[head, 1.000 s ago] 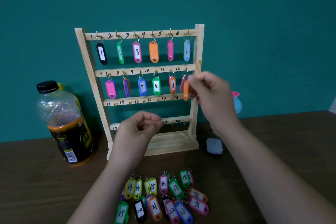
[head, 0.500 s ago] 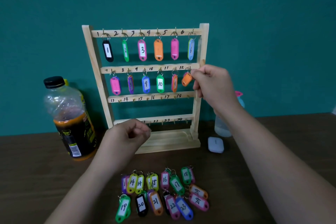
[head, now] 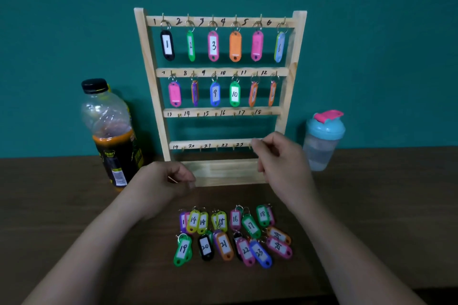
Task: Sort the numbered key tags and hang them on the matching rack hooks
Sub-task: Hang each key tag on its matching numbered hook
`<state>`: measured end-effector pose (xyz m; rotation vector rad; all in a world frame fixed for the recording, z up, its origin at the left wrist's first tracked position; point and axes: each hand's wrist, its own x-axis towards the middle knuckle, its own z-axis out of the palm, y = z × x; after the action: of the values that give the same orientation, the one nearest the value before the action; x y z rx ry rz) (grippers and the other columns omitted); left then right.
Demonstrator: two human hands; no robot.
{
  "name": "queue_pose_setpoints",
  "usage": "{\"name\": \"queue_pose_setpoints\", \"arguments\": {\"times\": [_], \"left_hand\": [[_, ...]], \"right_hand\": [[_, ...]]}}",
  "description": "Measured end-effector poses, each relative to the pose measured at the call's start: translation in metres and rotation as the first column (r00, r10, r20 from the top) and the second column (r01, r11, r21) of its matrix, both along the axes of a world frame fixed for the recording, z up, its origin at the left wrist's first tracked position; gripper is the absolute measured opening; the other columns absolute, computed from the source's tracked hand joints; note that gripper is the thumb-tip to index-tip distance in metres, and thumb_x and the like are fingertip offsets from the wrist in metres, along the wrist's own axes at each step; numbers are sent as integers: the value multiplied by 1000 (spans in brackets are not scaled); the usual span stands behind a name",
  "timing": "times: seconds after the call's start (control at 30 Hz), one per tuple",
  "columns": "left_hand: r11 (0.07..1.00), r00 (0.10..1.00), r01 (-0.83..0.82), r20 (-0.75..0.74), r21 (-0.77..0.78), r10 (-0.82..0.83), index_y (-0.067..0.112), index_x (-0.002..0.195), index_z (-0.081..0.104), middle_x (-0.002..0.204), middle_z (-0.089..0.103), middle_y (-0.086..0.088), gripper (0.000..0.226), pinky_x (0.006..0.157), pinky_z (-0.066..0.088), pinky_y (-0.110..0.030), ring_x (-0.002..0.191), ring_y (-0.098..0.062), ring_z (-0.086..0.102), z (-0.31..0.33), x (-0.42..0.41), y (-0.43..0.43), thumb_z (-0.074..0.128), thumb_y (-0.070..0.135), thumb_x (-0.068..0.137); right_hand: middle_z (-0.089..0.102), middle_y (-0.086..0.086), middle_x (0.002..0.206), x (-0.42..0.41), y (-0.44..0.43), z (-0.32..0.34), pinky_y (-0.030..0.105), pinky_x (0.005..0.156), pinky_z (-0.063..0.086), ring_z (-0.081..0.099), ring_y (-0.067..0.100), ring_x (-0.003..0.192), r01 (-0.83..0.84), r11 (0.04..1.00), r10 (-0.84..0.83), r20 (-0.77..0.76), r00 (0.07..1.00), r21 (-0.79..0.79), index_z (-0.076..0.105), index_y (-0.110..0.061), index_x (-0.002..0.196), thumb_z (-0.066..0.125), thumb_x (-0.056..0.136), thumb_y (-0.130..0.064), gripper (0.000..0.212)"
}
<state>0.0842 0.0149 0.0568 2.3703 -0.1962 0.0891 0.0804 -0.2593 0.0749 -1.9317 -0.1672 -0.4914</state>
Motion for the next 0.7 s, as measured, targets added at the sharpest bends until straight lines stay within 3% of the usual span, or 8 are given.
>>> {"name": "queue_pose_setpoints", "arguments": {"times": [0.1,0.2,0.33,0.43,0.53,0.7], "left_hand": [[998,996,38,-79,50,-34,33,87,81,86,78,18,12,90,59,-33,86,-1,71,0,-1,7,88,23,83],[994,984,70,-168,89,-54,36,87,82,87,78,15,13,93,58,-32,90,-4,72,-5,-2,15,91,28,81],[980,972,77,-232,181,-34,38,88,80,94,75,12,13,93,56,-29,96,-5,69,-13,-5,23,90,36,80],[969,973,44,-230,242,13,37,89,79,97,73,11,12,93,56,-31,97,-7,67,-18,-3,26,88,37,82],[971,965,42,-261,236,22,38,89,78,92,74,9,13,85,57,-29,89,-8,69,-22,-1,25,88,41,81],[975,970,35,-243,221,21,35,89,78,85,74,9,13,71,53,-23,77,-7,68,-27,1,18,88,40,82]], "right_hand": [[66,3,65,-12,12,-15,40,58,52,61,10,57,-31,998,29,-29,999,-59,64,-17,80,65,104,-36,31],[68,-2,68,-21,23,-26,23,54,47,64,6,59,-103,981,94,-64,994,-162,66,-22,84,66,104,-34,24],[67,-8,70,-25,38,-36,33,63,56,66,7,66,-210,913,192,-84,978,-349,67,-29,88,66,104,-34,17],[66,-12,75,-24,50,-48,32,66,58,64,5,70,-235,855,201,-121,972,-462,69,-31,94,66,103,-38,11],[63,-14,86,-20,64,-56,31,74,55,60,3,82,-245,809,209,-128,969,-534,71,-30,97,70,99,-39,10],[55,-12,100,-17,82,-61,28,75,44,55,9,96,-310,724,269,-161,949,-616,74,-32,112,74,95,-41,19]]}}
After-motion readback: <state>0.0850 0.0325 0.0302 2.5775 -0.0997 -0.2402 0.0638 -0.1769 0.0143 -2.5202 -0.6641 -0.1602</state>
